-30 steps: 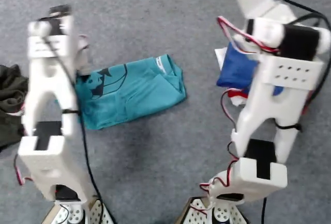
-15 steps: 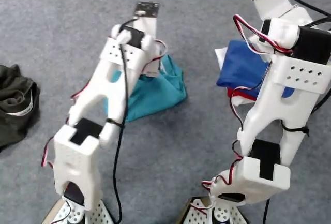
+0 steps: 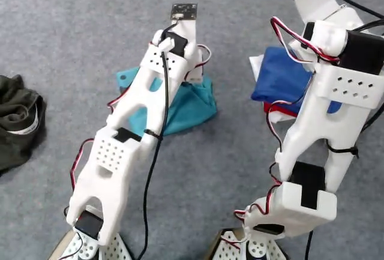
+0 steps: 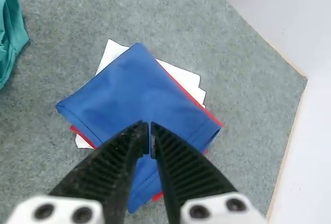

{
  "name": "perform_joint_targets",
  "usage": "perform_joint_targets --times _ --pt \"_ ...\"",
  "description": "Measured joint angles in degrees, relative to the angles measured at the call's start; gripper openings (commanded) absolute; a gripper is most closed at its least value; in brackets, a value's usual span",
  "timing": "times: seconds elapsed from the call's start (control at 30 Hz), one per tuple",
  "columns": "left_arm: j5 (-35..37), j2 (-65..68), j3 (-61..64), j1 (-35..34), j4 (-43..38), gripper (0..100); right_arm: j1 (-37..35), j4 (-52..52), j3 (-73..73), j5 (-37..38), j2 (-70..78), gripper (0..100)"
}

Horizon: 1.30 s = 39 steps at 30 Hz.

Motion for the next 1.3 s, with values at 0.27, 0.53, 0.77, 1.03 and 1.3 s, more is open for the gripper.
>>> perform_joint_targets --times 0.27,0.53,0.77,1.03,1.3 --pt "4.57 0.44 -12.04 -2.55 6.51 23 -2.9 0.62 4.04 -1.58 0.0 1.8" --pt "0.53 0.26 -31.21 -18.02 11.69 3 -16.79 0.09 10.55 -11.08 0.0 1.8" --pt "-1.58 0.44 -20.66 -33.49 11.69 3 -33.58 -11.52 11.25 -20.4 9.58 1.8" --pt "-1.67 5.71 8.09 -41.58 0.97 3 -39.65 -17.93 1.93 -28.4 32.97 1.7" --pt "-3.6 5.45 15.21 -42.11 -5.1 3 -41.85 -13.89 -14.33 -29.01 54.15 1.5"
